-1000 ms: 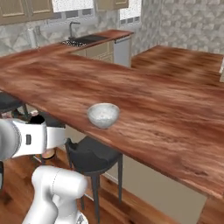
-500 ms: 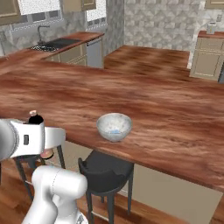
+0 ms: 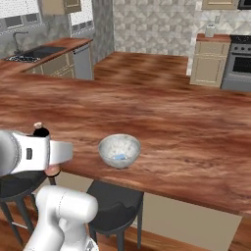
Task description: Open the fridge, grab two sodas, and place both sodas inside the bowl with ice on the dining counter.
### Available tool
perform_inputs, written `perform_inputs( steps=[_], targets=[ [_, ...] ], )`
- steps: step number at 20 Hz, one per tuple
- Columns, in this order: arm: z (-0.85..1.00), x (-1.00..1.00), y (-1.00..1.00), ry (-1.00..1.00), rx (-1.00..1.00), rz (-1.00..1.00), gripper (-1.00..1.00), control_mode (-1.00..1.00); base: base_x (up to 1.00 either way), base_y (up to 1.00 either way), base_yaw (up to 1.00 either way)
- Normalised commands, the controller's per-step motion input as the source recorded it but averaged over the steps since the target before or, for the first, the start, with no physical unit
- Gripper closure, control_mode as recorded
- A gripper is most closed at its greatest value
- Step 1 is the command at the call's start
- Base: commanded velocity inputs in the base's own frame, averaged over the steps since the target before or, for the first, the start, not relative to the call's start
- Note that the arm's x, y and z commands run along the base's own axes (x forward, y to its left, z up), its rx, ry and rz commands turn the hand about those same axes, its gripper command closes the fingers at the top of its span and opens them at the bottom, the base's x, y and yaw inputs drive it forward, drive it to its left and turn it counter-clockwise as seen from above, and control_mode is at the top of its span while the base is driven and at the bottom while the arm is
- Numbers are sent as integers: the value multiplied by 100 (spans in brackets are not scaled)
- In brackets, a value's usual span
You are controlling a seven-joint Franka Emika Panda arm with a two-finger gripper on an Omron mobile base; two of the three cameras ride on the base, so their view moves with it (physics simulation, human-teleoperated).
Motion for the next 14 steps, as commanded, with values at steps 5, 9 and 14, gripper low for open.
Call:
perform_inputs(
  steps=[5,9,14],
  targets=[
    [0,96,9,20,-3,-19,100,-100,0,0,0],
    [-1,100,-7,31,-2,-5,100,-100,0,0,0],
    [-24,96,-38,36,0,1,100,-100,0,0,0]
  ],
)
